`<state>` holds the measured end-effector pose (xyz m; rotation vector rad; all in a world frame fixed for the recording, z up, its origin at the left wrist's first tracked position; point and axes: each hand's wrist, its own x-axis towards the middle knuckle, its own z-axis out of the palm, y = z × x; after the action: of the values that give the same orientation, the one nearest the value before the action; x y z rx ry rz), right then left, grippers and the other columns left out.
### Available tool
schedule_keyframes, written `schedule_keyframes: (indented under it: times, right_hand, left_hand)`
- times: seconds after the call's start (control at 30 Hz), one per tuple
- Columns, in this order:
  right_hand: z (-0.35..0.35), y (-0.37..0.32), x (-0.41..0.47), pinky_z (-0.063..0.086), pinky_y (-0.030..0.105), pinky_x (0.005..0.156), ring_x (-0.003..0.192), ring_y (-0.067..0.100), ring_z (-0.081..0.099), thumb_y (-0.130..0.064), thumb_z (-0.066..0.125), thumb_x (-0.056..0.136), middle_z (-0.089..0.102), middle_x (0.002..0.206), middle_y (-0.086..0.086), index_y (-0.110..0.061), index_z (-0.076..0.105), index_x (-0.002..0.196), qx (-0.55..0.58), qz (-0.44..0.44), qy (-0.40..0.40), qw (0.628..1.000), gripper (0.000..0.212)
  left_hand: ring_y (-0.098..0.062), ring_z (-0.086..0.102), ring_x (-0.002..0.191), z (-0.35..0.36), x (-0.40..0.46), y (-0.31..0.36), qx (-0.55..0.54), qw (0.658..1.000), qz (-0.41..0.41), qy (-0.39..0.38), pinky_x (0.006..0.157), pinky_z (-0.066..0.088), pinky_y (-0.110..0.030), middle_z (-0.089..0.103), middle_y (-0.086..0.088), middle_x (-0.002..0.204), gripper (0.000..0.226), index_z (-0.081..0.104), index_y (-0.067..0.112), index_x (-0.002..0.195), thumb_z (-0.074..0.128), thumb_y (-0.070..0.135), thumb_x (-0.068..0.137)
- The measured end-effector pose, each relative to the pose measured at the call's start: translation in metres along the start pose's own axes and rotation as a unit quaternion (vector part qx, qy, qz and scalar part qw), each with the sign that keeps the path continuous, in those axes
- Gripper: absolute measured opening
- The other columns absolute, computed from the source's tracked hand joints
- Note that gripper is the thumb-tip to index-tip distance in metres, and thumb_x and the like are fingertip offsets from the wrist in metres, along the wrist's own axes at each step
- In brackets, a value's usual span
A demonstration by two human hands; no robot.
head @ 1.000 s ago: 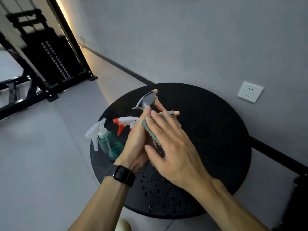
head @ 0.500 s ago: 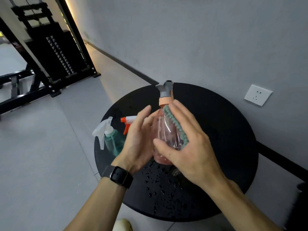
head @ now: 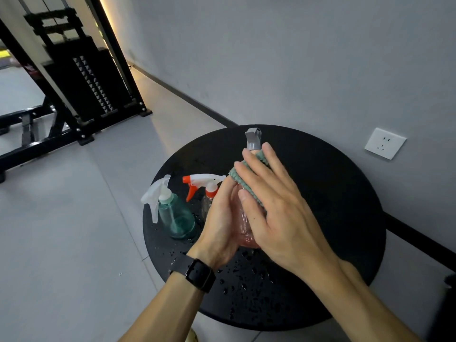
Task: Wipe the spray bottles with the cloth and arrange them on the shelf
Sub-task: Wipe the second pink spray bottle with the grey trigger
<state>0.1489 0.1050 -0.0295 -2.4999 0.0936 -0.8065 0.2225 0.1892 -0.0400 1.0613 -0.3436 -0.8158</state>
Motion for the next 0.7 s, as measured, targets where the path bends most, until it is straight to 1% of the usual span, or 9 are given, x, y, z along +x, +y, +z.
schedule_keyframes:
  times: [0.03,0.07,0.2,0.37,0.5,0.57,0.63,0.67,0.7]
  right_hand:
    - [0.001,-0.001,-0.001,0.026,0.047,0.117,0.149,0.008,0.007,-0.027,0.035,0.101,0.032,0.156,-0.006,-0.016,0.044,0.145,-0.006,-0.008,0.000,1.000,0.046]
    - [0.003,-0.002,-0.003,0.027,0.047,0.116,0.149,0.009,0.008,-0.026,0.036,0.101,0.033,0.155,-0.005,-0.015,0.044,0.144,-0.016,-0.018,-0.002,1.000,0.045]
    - [0.010,-0.005,-0.014,0.025,0.048,0.116,0.149,0.015,0.013,-0.024,0.039,0.102,0.037,0.154,-0.003,-0.013,0.047,0.142,-0.061,-0.063,-0.007,0.996,0.042]
    - [0.013,-0.004,-0.019,0.024,0.052,0.116,0.149,0.017,0.017,-0.024,0.041,0.101,0.038,0.153,-0.003,-0.014,0.049,0.140,-0.077,-0.074,0.007,0.994,0.041]
    - [0.008,0.001,-0.013,0.023,0.052,0.117,0.149,0.013,0.011,-0.027,0.036,0.102,0.033,0.155,-0.006,-0.018,0.044,0.143,-0.060,-0.027,-0.001,0.998,0.043]
    - [0.004,0.004,-0.009,0.024,0.051,0.117,0.149,0.009,0.009,-0.030,0.034,0.102,0.031,0.156,-0.008,-0.019,0.043,0.145,-0.046,0.004,0.001,0.999,0.045]
    - [-0.001,0.008,-0.004,0.026,0.048,0.117,0.149,0.006,0.007,-0.032,0.034,0.101,0.029,0.157,-0.010,-0.019,0.042,0.145,-0.023,0.020,-0.001,1.000,0.047]
    - [-0.003,0.010,-0.002,0.027,0.046,0.117,0.148,0.005,0.007,-0.033,0.034,0.101,0.028,0.157,-0.011,-0.019,0.042,0.146,-0.008,0.023,-0.002,1.000,0.048]
    - [-0.006,0.012,-0.001,0.025,0.041,0.119,0.148,0.003,0.006,-0.034,0.034,0.101,0.027,0.157,-0.011,-0.019,0.041,0.147,0.007,0.026,-0.005,1.000,0.049]
  left_hand:
    - [-0.028,0.060,0.122,-0.001,0.001,-0.001,-0.009,1.000,0.003,-0.005,0.102,0.048,-0.043,0.064,-0.016,0.129,0.049,0.062,0.013,0.129,0.031,0.040,0.105]
    - [-0.027,0.061,0.120,-0.003,0.002,-0.002,-0.019,1.000,0.001,-0.003,0.102,0.048,-0.040,0.066,-0.015,0.125,0.050,0.066,0.011,0.123,0.029,0.040,0.105]
    - [-0.020,0.070,0.090,-0.011,0.005,-0.004,-0.077,0.997,-0.004,0.024,0.080,0.057,-0.028,0.072,-0.009,0.095,0.054,0.077,0.011,0.095,0.033,0.042,0.103]
    - [-0.019,0.070,0.080,-0.009,0.006,-0.003,-0.081,0.996,0.002,0.042,0.075,0.057,-0.026,0.072,-0.009,0.086,0.050,0.078,0.011,0.081,0.036,0.030,0.101]
    - [-0.035,0.062,0.107,-0.002,0.001,-0.006,-0.029,0.997,-0.007,0.073,0.097,0.043,-0.046,0.067,-0.020,0.111,0.041,0.074,0.009,0.101,0.039,0.031,0.099]
    - [-0.031,0.064,0.104,0.000,-0.001,-0.007,-0.015,0.998,-0.034,0.048,0.088,0.051,-0.044,0.066,-0.018,0.113,0.045,0.068,0.003,0.115,0.035,0.031,0.101]
    - [-0.031,0.064,0.091,-0.001,-0.002,-0.004,-0.012,0.998,-0.064,0.016,0.066,0.057,-0.038,0.058,-0.023,0.110,0.049,0.053,-0.003,0.131,0.033,0.032,0.102]
    - [-0.034,0.063,0.096,-0.003,-0.002,-0.003,-0.020,0.997,-0.072,0.000,0.067,0.058,-0.041,0.056,-0.027,0.116,0.050,0.049,-0.002,0.136,0.033,0.032,0.102]
    - [-0.039,0.060,0.110,-0.006,-0.001,-0.002,-0.031,0.997,-0.076,-0.015,0.080,0.057,-0.050,0.054,-0.028,0.128,0.049,0.048,0.001,0.138,0.034,0.033,0.103]
